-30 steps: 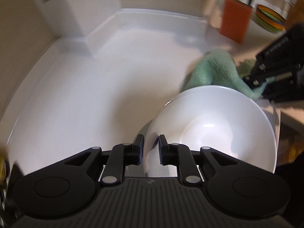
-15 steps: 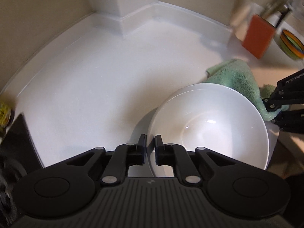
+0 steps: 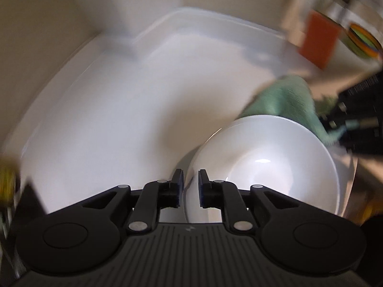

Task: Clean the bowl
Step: 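Tilt the bowl up with the left gripper while the right gripper wipes its underside with the towel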

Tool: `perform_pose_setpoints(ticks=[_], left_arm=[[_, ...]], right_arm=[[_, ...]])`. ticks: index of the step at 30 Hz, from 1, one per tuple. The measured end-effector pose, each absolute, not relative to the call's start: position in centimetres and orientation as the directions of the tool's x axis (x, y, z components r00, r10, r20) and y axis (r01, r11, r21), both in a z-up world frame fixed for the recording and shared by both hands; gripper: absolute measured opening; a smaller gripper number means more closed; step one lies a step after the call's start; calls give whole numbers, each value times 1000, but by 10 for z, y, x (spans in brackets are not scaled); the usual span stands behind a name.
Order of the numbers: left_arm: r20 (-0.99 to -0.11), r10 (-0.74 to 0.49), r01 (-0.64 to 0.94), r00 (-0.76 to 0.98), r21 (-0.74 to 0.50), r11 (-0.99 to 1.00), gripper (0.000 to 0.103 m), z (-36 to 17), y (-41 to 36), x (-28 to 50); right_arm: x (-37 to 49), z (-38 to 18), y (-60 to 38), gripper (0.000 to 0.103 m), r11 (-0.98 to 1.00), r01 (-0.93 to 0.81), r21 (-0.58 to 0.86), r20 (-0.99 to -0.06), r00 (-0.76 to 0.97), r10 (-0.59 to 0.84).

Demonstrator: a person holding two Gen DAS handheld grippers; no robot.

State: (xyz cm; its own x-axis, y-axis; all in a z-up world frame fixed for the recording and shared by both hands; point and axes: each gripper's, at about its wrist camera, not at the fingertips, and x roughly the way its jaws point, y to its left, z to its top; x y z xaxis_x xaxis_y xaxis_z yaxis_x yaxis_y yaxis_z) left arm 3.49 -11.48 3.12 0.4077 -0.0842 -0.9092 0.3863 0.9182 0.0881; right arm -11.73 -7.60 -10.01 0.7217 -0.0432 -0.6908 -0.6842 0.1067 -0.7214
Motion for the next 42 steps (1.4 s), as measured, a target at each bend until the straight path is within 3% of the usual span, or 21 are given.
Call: perform_pose_setpoints(ticks=[3,7,8,12,18,28,38,42], left_arm=[[-909,-79,280,409,42,959,15,31,-105,16],[-916,-78,325,393,59,944,14,18,-105,19],[-916,-83,356,392,68,932,10,15,-106,24],[-911,-125,488,393,92,868,10,15,-112,39],[-887,-161,718,433,231,656,15,11,-143,59],[-902,-89,450,422,123,885,17,29,-115,36],[-899,-116,663,422,219,716,14,19,-119,37],[-899,-117,697,422,240,676,15,19,-125,41]], right_arm=[[-125,-100,-75,3,121,-680,-723,-688,724,-45],[-136,-98,-72,3,126,-692,-711,-699,714,-25],[-139,-97,-70,3,127,-696,-707,-703,711,-18],[-144,-93,-74,3,117,-724,-680,-726,687,26],[-115,-94,-90,3,112,-677,-728,-685,726,-61],[-133,-93,-94,3,155,-675,-721,-687,725,-38],[-171,-89,-69,3,212,-714,-668,-723,689,44],[-152,-93,-68,3,220,-710,-669,-727,687,7]])
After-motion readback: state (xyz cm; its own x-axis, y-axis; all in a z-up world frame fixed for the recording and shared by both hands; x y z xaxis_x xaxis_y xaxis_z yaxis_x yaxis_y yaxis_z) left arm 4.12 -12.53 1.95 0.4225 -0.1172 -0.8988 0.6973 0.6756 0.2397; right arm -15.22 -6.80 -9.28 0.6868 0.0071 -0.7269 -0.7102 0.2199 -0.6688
